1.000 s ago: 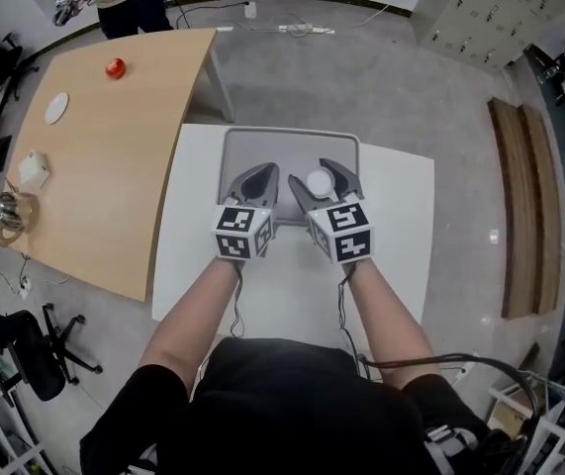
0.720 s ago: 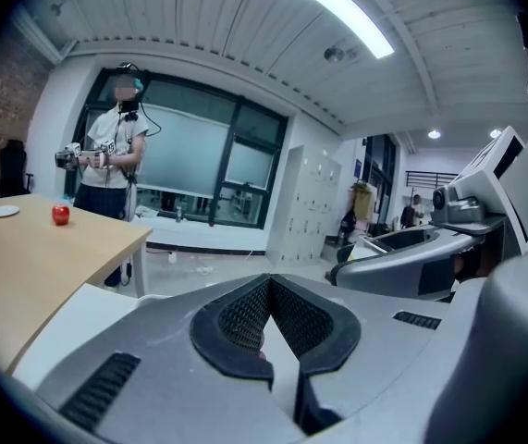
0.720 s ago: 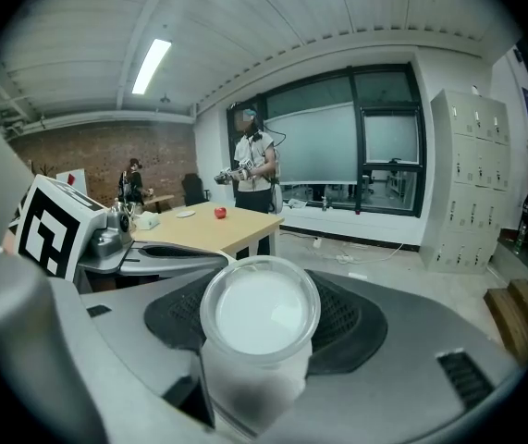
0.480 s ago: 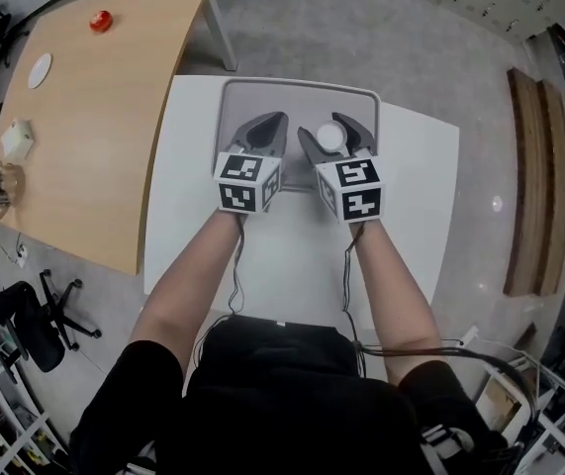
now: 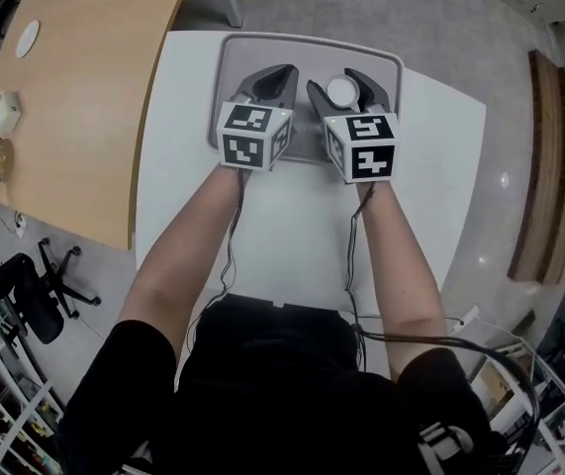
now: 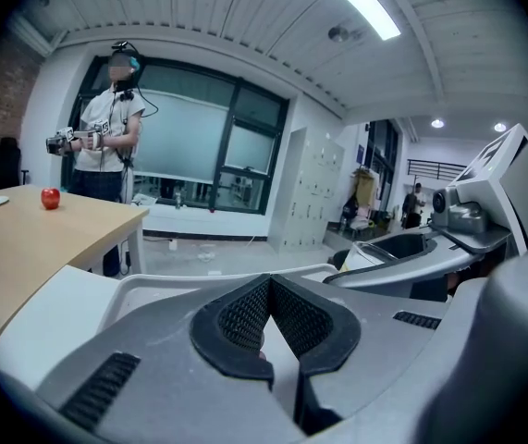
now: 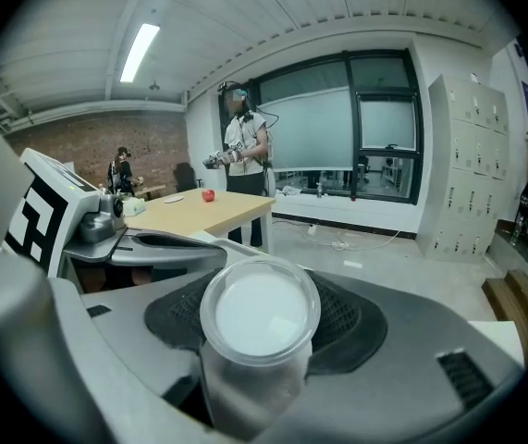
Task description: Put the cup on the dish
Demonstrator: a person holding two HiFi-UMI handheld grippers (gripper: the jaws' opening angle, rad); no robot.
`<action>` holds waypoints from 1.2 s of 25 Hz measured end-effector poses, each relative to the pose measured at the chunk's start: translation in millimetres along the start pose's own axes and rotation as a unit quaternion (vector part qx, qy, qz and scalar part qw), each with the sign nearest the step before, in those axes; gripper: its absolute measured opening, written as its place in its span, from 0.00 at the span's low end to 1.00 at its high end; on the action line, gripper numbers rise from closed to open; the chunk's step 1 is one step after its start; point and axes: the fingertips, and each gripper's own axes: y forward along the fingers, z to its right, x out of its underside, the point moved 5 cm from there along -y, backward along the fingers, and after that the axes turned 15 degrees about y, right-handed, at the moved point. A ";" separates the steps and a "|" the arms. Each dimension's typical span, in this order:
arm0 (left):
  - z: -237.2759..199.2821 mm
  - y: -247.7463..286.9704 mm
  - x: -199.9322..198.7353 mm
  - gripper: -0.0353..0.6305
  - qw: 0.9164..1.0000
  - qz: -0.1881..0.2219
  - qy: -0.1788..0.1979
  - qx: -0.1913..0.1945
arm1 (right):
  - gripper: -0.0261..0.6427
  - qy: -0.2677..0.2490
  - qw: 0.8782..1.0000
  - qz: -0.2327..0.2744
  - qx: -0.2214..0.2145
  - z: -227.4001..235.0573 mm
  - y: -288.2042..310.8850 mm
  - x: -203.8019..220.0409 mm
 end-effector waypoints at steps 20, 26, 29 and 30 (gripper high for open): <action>5.2 27.4 28.8 0.06 1.000 -0.012 -0.016 0.007 | 0.43 0.019 0.999 -0.026 0.018 19.8 29.8 33.5; 7.7 30.0 32.7 0.06 0.999 -0.019 -0.023 0.012 | 0.43 0.020 0.999 -0.024 0.021 20.9 29.6 34.0; 7.9 29.3 32.9 0.06 0.999 -0.020 -0.026 0.010 | 0.43 0.025 0.999 -0.022 0.016 21.2 28.7 34.3; 7.6 28.3 32.6 0.06 0.999 -0.020 -0.026 0.009 | 0.43 0.026 0.999 -0.022 0.014 21.0 28.7 34.5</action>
